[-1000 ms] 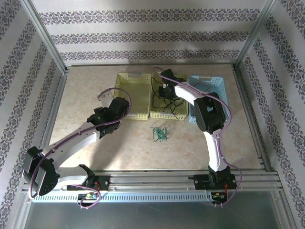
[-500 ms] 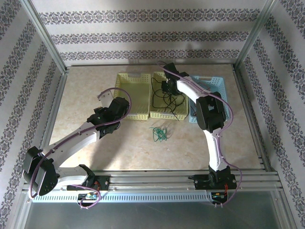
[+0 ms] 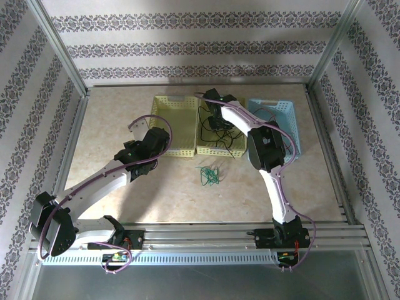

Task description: Untangle the cables

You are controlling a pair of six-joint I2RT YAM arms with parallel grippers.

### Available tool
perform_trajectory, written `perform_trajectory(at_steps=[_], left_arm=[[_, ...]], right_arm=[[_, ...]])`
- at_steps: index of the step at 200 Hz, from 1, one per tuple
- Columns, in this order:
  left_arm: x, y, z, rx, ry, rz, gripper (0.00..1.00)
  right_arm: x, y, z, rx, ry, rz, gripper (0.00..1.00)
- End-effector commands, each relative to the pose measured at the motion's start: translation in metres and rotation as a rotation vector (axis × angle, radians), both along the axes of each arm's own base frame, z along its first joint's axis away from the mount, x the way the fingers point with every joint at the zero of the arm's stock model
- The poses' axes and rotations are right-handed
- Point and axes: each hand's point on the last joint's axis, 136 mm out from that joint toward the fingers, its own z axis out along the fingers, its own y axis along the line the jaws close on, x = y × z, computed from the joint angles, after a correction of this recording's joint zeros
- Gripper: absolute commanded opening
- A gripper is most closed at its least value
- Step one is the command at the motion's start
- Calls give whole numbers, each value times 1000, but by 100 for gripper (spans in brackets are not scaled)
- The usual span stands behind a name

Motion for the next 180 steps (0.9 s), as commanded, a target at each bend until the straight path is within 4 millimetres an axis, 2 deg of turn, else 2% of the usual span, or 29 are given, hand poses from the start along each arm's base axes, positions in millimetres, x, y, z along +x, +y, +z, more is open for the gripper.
perform_trajectory(at_steps=[1,34,65,79,97,116,128,147,160,180], left_arm=[[0,3,8,-10,-18,7,99],[2,2,10,-7,-25,1,99],[4,-2,10,-7,-26,-15,99],[6,-6,10,-11,-24,-38,99],[9,-16,8,-17,-15,-97,99],[14,-34,5,-27,0,-187,99],[16,-48,3,-17,2,-260,99],[15,-78,2,21,5,-416,99],[10,-100,-3,37,21,-540,99],[-8,-137,-16,13,58,-758,99]], right_arm=[[-10,-21,-5,-140,38,32,40],[-18,-39,-3,-180,47,10,40],[-19,-48,6,-182,30,-9,40],[-18,-43,13,-148,12,-6,40],[-15,-27,31,-47,-47,11,40],[-13,-10,59,58,-134,22,41],[-14,-2,86,108,-207,27,42],[-22,3,124,150,-296,46,44],[-36,3,142,179,-317,64,46],[-75,9,147,258,-283,107,46]])
